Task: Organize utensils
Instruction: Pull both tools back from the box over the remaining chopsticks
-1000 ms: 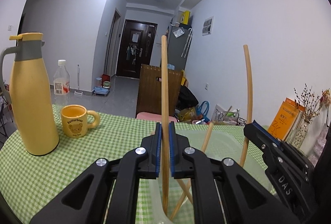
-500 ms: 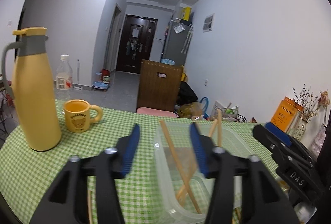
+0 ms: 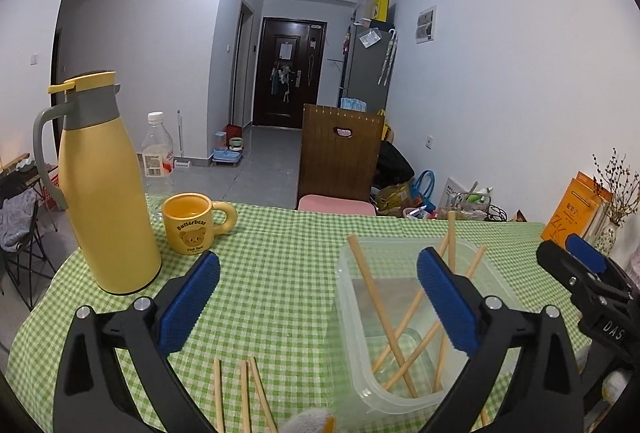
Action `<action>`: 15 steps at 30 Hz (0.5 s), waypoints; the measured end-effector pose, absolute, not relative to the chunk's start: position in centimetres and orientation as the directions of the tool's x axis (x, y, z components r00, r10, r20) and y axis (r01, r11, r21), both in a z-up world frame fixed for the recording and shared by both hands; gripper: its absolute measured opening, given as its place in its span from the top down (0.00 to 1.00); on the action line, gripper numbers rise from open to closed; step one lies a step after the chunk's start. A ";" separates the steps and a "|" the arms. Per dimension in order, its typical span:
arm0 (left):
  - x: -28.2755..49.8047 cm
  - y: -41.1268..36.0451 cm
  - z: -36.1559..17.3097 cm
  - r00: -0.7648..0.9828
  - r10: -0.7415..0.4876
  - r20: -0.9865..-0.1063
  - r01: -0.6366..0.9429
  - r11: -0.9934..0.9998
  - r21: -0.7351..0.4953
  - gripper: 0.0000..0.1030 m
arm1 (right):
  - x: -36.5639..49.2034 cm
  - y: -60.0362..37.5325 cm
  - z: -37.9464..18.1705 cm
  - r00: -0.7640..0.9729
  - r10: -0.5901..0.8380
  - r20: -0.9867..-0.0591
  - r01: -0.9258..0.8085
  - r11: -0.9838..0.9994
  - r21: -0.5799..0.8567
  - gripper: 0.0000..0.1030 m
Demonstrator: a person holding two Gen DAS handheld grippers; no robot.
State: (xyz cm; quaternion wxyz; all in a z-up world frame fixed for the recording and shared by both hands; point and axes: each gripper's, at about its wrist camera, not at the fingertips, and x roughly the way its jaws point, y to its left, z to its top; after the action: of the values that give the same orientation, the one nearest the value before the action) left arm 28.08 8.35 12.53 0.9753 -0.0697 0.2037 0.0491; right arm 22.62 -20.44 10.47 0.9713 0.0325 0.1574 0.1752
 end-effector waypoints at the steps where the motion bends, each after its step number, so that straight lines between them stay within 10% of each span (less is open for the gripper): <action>1: 28.0 8.1 12.7 0.913 0.070 -0.401 -0.125 0.986 -0.113 0.07 | 22.5 -20.4 10.6 0.891 0.343 -0.298 -0.324 0.939 0.111 0.07; 15: 24.3 6.2 14.8 0.903 0.129 -0.409 -0.178 0.980 -0.084 0.07 | 18.7 -21.4 12.1 0.881 0.338 -0.332 -0.328 0.941 0.088 0.07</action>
State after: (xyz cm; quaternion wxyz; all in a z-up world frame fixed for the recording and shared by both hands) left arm 24.32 6.21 14.83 0.9737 -0.0596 0.2053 0.0788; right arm 18.69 -21.42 12.07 0.9696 0.0146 0.1738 0.1716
